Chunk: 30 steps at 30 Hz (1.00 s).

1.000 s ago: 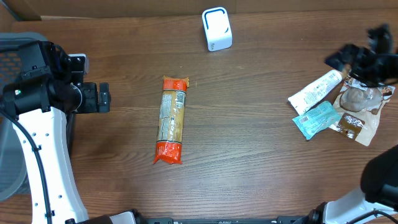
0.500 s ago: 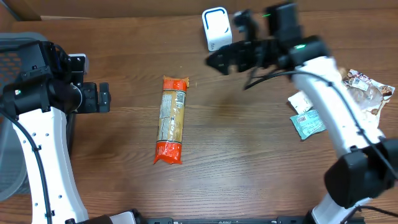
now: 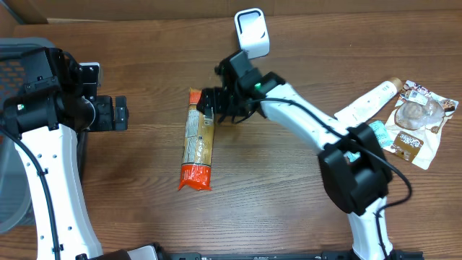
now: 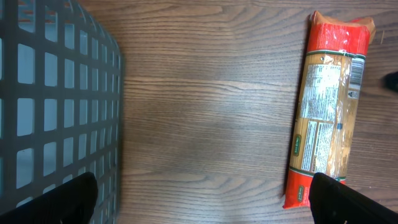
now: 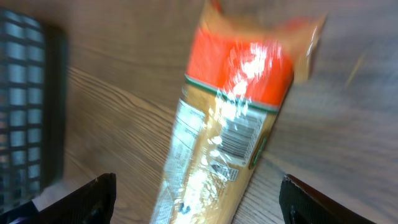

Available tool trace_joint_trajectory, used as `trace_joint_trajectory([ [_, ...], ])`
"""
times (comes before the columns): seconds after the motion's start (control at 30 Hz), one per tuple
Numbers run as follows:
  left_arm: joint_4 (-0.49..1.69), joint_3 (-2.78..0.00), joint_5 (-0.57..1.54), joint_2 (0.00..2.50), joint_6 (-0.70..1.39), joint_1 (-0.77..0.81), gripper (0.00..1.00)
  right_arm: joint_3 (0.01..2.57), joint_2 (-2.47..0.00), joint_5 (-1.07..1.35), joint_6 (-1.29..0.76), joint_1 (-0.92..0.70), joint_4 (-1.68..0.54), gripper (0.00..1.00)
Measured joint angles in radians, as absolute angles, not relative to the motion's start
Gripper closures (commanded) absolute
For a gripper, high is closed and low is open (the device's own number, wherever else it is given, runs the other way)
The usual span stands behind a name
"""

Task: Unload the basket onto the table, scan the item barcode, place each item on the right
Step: 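Reach the right gripper to the red-capped spaghetti bag and grasp it, then drag and rotate the spaghetti bag rightward with the right gripper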

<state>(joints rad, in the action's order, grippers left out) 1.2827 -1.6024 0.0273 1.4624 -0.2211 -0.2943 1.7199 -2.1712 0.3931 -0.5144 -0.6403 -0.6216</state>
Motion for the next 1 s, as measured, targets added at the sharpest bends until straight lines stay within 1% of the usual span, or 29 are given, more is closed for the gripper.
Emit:
trace_joint_trajectory([
  [0.3,1.282,-1.602,0.027,1.462,-0.221,-0.294,0.01,1.718,-2.259,0.488,-0.522,-0.673,-0.661,0.16],
  [0.47,1.283,-1.602,0.027,1.462,-0.221,-0.294,0.01,1.718,-2.283,0.549,-0.496,-0.672,-0.664,0.20],
  [0.6,1.283,-1.602,0.027,1.462,-0.221,-0.294,0.00,1.715,-2.300,0.585,-0.489,-0.672,-0.665,0.31],
  [0.67,1.283,-1.602,0.027,1.462,-0.221,-0.294,0.00,1.708,-2.300,0.596,-0.486,-0.673,-0.663,0.39],
  [0.7,1.283,-1.602,0.027,1.462,-0.221,-0.294,0.00,1.703,-2.300,0.598,-0.486,-0.674,-0.662,0.41],
  [0.77,1.283,-1.602,0.027,1.462,-0.221,-0.294,0.00,1.684,-2.300,0.614,-0.496,-0.676,-0.653,0.41],
  [0.83,1.283,-1.602,0.027,1.462,-0.221,-0.294,0.00,1.674,-2.299,0.629,-0.501,-0.677,-0.645,0.47],
  [0.93,1.283,-1.602,0.027,1.462,-0.221,-0.294,0.01,1.658,-2.299,0.656,-0.503,-0.677,-0.644,0.67],
  [1.0,1.283,-1.602,0.027,1.462,-0.221,-0.294,0.01,1.648,-2.300,0.668,-0.509,-0.677,-0.644,0.83],
])
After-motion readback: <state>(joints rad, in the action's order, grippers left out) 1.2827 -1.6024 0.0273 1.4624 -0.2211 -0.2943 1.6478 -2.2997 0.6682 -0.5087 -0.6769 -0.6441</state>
